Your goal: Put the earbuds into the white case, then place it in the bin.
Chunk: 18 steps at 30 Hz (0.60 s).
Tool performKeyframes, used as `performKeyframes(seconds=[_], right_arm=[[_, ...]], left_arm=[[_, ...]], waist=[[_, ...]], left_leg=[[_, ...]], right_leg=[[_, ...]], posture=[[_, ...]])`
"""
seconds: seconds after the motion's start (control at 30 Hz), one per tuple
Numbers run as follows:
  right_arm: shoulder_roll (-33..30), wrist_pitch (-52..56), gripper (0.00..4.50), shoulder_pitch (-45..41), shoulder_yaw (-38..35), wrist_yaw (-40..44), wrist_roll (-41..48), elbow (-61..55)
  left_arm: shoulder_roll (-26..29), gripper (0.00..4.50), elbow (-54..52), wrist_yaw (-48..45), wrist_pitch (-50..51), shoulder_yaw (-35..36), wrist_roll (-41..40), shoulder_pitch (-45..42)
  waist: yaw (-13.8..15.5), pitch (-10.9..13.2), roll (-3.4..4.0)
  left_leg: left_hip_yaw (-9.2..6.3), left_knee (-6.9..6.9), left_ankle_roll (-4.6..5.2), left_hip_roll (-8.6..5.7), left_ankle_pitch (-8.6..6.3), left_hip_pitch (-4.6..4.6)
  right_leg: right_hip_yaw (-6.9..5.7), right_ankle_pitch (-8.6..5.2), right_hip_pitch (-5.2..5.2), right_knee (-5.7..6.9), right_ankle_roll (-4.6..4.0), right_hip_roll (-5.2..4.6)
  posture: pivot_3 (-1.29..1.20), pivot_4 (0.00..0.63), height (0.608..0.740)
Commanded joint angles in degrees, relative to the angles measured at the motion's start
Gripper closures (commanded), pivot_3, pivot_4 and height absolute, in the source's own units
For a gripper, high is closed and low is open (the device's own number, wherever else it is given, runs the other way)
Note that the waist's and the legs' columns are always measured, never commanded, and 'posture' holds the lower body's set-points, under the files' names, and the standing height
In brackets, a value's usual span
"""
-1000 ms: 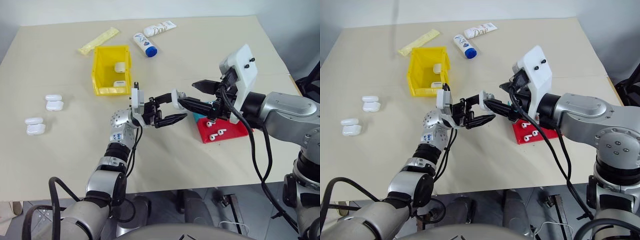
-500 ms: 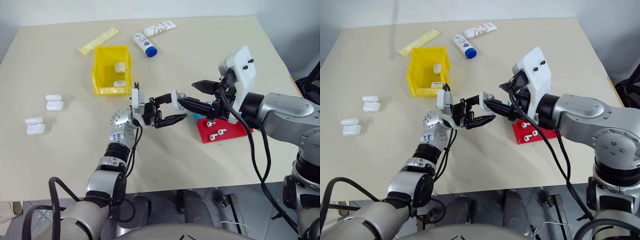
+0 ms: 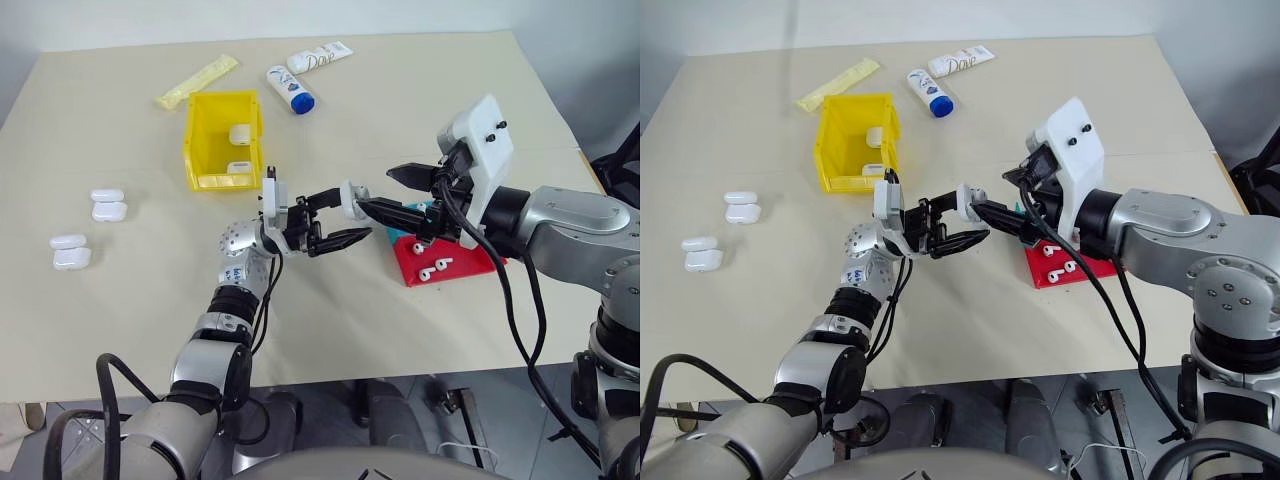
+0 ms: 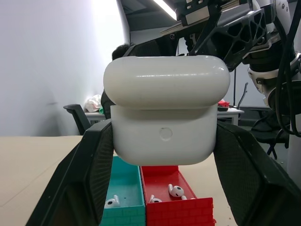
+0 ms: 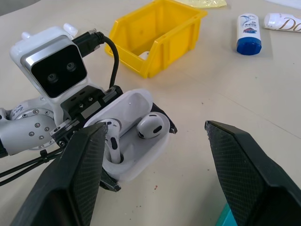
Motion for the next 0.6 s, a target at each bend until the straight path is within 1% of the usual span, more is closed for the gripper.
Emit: performKeyframes(seconds=[0.03, 0.6], right_arm=[[-0.6, -0.2, 1.05, -0.2, -1.1, 0.2, 0.2, -1.0], [1.2, -0.4, 1.05, -3.1, 1.9, 1.3, -1.6, 0.3]], left_arm=[[-0.4, 1.71, -0.8, 0.0, -0.9, 0.4, -0.4, -1.9], [-0.5, 1.71, -0.8, -0.5, -1.1, 0.4, -0.4, -1.9]], waist=[[0.0, 0.0, 0.00], [-0.1, 0.0, 0.00]], left_leg=[[0.00, 0.00, 0.00, 0.00, 0.00, 0.00], [-0.01, 0.00, 0.00, 0.00, 0.00, -0.01]], right_leg=[[0.00, 0.00, 0.00, 0.00, 0.00, 0.00], [-0.01, 0.00, -0.01, 0.00, 0.00, 0.00]], posture=[[0.00, 0.150, 0.740], [0.00, 0.150, 0.740]])
